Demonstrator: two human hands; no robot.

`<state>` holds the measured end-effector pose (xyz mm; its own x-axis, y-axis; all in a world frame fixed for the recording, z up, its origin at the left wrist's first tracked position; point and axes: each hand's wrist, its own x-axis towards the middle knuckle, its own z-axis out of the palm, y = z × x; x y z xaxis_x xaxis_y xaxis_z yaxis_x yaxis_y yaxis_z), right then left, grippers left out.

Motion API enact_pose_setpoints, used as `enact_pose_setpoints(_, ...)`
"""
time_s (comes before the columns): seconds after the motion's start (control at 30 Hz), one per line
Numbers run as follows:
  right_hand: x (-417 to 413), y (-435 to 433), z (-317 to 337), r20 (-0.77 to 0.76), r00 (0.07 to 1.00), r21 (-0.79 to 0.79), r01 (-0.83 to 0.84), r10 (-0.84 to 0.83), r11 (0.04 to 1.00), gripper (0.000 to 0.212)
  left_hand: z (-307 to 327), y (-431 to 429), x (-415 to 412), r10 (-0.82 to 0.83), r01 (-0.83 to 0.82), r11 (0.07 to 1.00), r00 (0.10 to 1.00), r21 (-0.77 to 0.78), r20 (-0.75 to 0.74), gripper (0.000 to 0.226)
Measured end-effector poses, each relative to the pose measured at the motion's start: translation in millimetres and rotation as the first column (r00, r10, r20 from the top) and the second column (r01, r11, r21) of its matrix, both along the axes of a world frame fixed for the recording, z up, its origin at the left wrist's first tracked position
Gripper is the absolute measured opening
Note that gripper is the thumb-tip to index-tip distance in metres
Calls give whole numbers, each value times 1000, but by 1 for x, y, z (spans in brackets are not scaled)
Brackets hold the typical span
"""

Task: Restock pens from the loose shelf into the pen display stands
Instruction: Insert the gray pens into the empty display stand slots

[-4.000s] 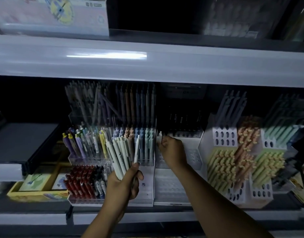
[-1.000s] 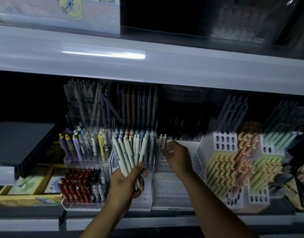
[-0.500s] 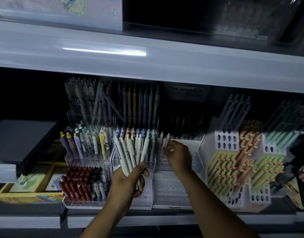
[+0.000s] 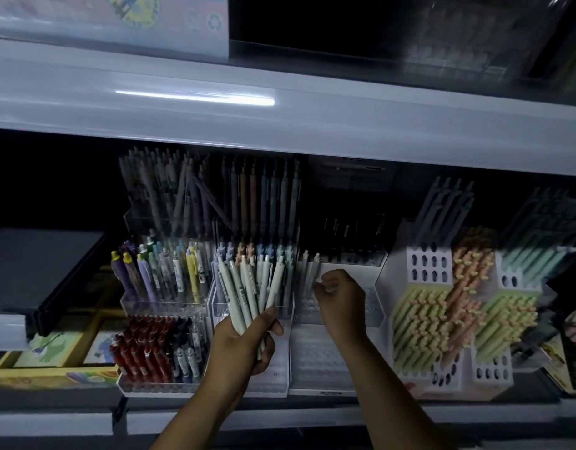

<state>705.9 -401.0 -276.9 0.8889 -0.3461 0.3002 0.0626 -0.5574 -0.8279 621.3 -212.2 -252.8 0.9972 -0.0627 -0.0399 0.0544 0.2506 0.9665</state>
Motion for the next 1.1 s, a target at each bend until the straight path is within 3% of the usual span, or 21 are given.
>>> enact_pose_setpoints(0.1, -20, 11, 11, 7, 998, 125, -57, 56, 991, 15, -1, 0, 1, 1, -1, 1000, 1000, 12, -4, 39)
enact_pose_setpoints(0.17, -31, 18, 22, -53, 964, 258, -240, 261, 936, 7, -1, -1, 2, 1, 0, 1000, 1000, 16, -6, 39)
enact_pose_setpoints(0.23, -40, 23, 33, -55, 893, 375, -395, 446, 839, 12, -2, -2, 4, -2, 2, 1000, 1000, 19, -8, 40)
enact_pose_setpoints(0.33, -49, 26, 46, -21, 824, 419, -507, 566, 753, 25, -1, -4, 4, -8, 7, 1000, 1000, 23, 8, 39)
enact_pose_setpoints(0.43, -53, 29, 53, -8, 799, 430, -540, 601, 724, 22, 2, -7, 4, -15, 13, 999, 999, 46, 36, 38)
enact_pose_setpoints(0.63, -50, 22, 57, 46, 858, 474, -469, 511, 745, 19, 8, -16, 5, -12, 12, 1000, 1000, 22, 24, 37)
enact_pose_setpoints(0.8, -36, 1, 59, 203, 975, 617, -195, 85, 763, 17, 4, -16, 4, -23, 23, 1000, 1000, 19, -9, 40)
enact_pose_setpoints(0.87, -23, -16, 54, 232, 973, 554, -138, 7, 821, 19, 5, -17, 3, -29, 29, 1000, 999, 12, -18, 41)
enact_pose_setpoints(1.1, 7, -34, 28, 231, 973, 234, -73, 17, 970, 20, 9, -17, 0, -7, 7, 1000, 1000, 29, 9, 44)
